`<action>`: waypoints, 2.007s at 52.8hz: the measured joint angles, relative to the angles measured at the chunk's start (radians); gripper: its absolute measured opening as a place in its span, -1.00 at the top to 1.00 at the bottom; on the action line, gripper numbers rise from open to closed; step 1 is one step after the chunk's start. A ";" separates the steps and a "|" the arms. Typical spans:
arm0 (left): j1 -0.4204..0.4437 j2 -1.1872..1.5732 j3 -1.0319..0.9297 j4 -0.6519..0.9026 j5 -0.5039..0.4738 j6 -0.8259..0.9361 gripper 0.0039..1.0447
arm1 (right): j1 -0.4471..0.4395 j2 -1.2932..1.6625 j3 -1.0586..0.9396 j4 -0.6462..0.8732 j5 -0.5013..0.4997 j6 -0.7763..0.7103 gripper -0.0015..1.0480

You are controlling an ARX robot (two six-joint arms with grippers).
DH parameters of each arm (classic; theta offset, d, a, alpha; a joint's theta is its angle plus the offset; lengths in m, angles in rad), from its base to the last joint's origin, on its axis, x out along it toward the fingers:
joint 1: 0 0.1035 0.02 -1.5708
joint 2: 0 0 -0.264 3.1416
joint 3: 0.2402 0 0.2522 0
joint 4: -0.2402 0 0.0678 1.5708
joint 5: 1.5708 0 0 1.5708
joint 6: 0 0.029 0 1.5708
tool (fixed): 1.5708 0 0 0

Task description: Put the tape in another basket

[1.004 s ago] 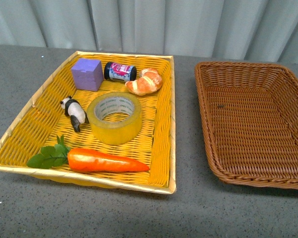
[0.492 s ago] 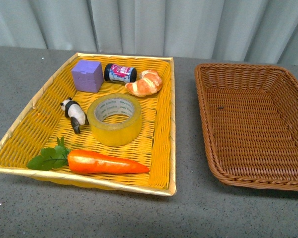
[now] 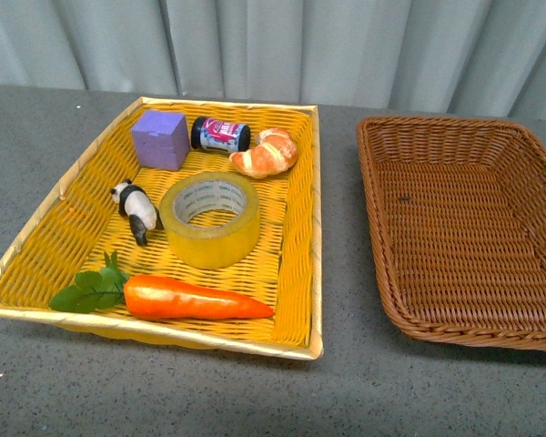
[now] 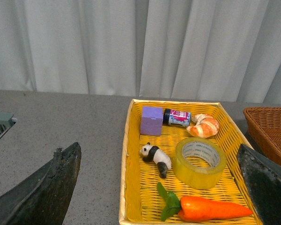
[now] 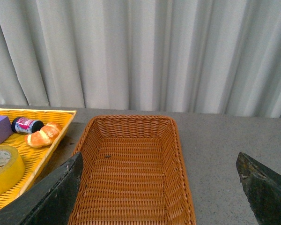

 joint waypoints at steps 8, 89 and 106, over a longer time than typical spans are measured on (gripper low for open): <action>0.000 0.000 0.000 0.000 0.000 0.000 -0.88 | 0.000 0.000 0.000 0.000 0.000 0.000 -0.83; -0.026 1.696 0.721 0.397 0.015 -0.145 -0.88 | 0.000 -0.001 0.000 0.000 0.000 0.000 -0.83; -0.088 1.925 0.927 0.286 0.040 -0.105 -0.88 | 0.000 -0.001 0.000 0.000 0.000 0.000 -0.83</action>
